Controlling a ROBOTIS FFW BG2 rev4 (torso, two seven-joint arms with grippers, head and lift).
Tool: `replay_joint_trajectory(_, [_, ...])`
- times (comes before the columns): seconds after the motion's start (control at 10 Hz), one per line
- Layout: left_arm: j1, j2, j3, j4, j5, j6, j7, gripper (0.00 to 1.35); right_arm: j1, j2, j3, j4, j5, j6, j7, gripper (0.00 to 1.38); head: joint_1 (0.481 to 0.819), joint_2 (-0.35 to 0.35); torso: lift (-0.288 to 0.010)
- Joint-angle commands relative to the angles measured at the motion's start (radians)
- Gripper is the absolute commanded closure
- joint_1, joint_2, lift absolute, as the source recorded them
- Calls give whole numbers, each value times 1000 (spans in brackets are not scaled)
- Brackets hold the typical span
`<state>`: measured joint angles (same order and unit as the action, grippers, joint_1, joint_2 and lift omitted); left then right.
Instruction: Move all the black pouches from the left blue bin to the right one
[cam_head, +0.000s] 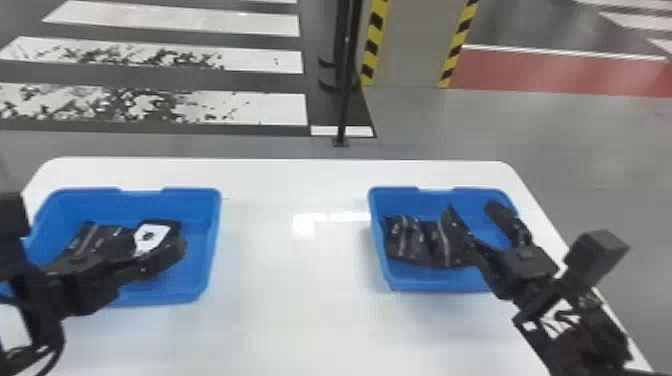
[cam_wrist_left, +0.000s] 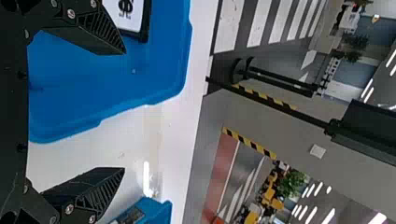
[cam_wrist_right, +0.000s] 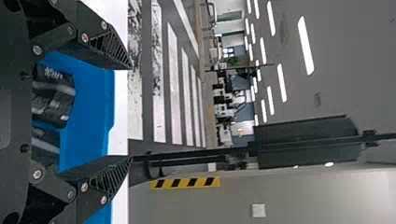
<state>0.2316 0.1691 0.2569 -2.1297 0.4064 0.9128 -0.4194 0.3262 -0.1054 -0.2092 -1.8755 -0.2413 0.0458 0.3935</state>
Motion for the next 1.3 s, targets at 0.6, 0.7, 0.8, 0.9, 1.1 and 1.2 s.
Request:
replay_joint_trajectory(0.6, [-197, 7, 68, 170, -283, 150, 47, 162, 319, 62, 157, -239, 8, -210, -33, 194, 695, 195, -140])
replay_joint_trajectory(0.7, [-234, 17, 48, 214, -295, 165, 47, 162, 324, 62, 161, -239, 6, -201, -33, 194, 695, 202, -140])
replay_joint_trajectory(0.8, [-268, 26, 16, 253, -297, 179, 47, 160, 324, 62, 165, -239, -2, -188, -33, 196, 695, 208, -140])
replay_joint_trajectory(0.9, [-303, 29, -16, 300, -297, 187, 47, 160, 322, 62, 167, -239, -2, -181, -31, 196, 695, 203, -140])
replay_joint_trajectory(1.1, [-349, 29, -67, 376, -295, 221, 45, 167, 319, 59, 177, -229, -20, -166, -28, 197, 695, 183, -140])
replay_joint_trajectory(1.2, [-364, 30, -85, 396, -319, 241, 47, 173, 317, 59, 179, -229, -26, -159, -27, 197, 695, 170, -140])
